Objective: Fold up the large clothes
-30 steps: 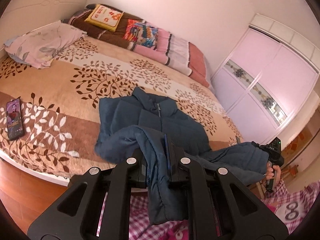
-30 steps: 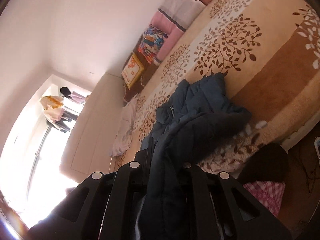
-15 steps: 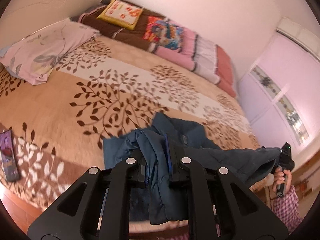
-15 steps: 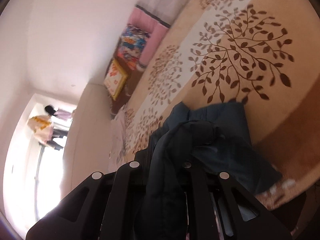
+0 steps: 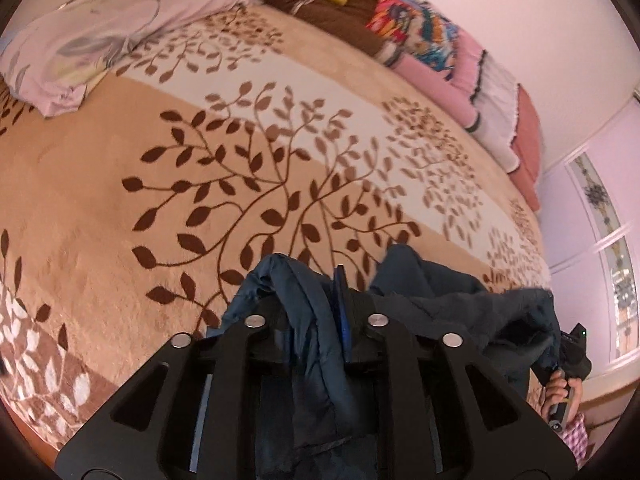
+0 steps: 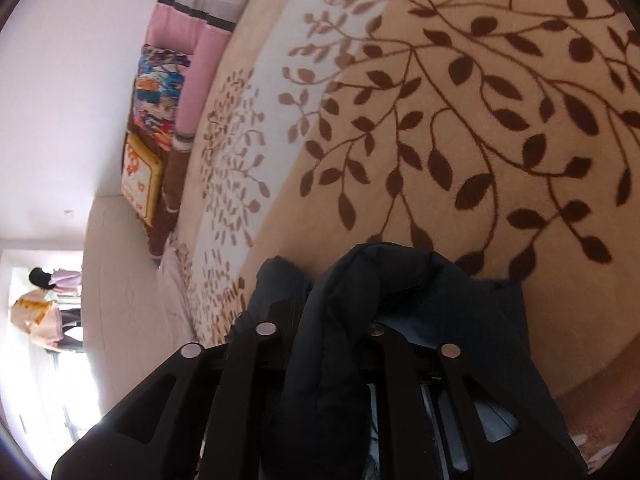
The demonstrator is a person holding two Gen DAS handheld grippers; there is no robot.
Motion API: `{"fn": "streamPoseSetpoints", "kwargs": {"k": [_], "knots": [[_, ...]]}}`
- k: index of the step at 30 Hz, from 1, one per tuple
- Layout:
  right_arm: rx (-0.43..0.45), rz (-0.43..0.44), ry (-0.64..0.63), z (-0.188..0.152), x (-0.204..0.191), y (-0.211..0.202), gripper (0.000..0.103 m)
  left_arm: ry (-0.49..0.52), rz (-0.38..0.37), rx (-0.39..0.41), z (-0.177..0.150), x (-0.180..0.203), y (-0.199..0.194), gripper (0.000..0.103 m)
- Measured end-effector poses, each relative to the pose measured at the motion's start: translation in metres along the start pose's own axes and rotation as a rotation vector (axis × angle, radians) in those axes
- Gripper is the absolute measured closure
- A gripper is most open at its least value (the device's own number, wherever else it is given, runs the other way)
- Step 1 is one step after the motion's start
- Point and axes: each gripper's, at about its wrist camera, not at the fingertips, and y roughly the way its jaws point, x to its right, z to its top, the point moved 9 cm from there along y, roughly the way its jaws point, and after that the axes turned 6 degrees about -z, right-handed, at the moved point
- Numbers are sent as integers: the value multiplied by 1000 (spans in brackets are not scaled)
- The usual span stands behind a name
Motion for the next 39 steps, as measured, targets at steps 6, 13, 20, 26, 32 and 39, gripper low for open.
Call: {"fn": "streamPoseSetpoints", "kwargs": {"k": [6,13,20,26,32,39], "knots": [[27,123,-22,5,-19,-6,27,-46,-37,-21,-1,3,9,59],[48,90,-93,-3,-28,-13,26,32,-38,10,-3,24,-4,45],[104,162,-130,-4,-40,-35,17,-22,-133,91,5,32,-29,26],[236,76,-267,-3,-53,-64,15,179,-24,229,14,49,-58,21],[217,-156,-403,-8,-38,-36,96,363,124,69,-5,51,-19,102],[168,-327,-531,-17,-22,5,99,433,205,-27,-24,45,30,102]]}}
